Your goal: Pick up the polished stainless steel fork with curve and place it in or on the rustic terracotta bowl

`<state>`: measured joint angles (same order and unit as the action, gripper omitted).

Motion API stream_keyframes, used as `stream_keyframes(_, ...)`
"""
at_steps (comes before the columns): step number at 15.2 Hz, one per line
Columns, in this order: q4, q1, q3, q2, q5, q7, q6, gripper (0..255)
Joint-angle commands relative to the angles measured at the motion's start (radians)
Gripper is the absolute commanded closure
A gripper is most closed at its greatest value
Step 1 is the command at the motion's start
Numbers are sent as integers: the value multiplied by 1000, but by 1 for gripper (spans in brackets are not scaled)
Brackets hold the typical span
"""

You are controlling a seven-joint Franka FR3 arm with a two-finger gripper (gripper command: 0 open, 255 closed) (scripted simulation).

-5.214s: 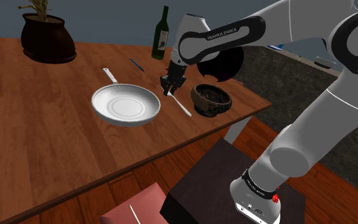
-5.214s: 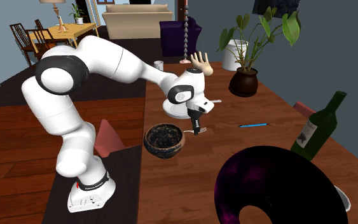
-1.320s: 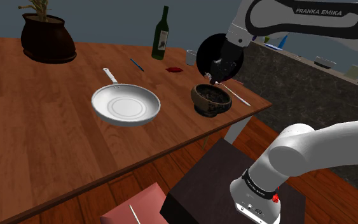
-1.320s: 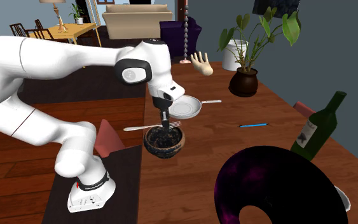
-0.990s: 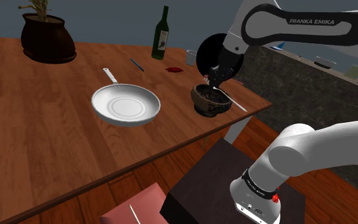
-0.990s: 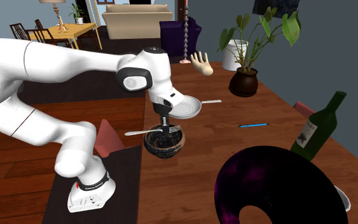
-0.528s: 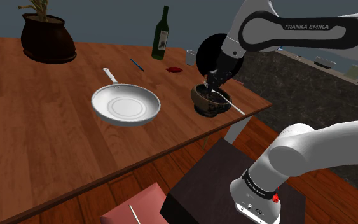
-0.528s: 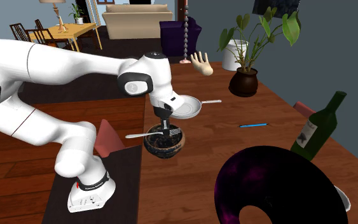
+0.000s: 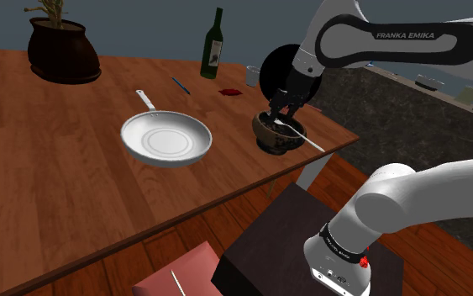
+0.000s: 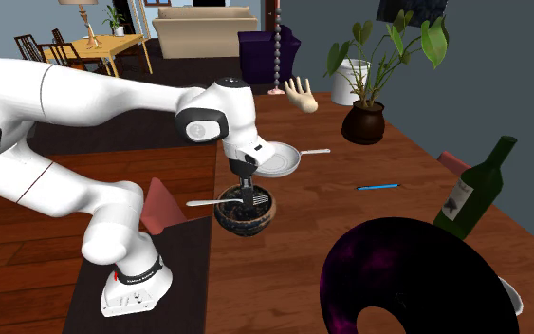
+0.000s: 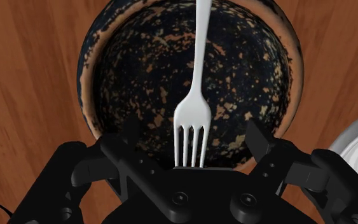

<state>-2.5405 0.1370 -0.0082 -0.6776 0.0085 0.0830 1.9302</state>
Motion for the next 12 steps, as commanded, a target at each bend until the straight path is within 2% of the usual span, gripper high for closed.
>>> stream_keyframes(1,0,0,0,0,0,0,0,0)
stream_keyframes(5,118,1,-1,-14,-1,0,-132,0)
stream_keyframes(12,118,1,-1,-14,-1,0,-132,0)
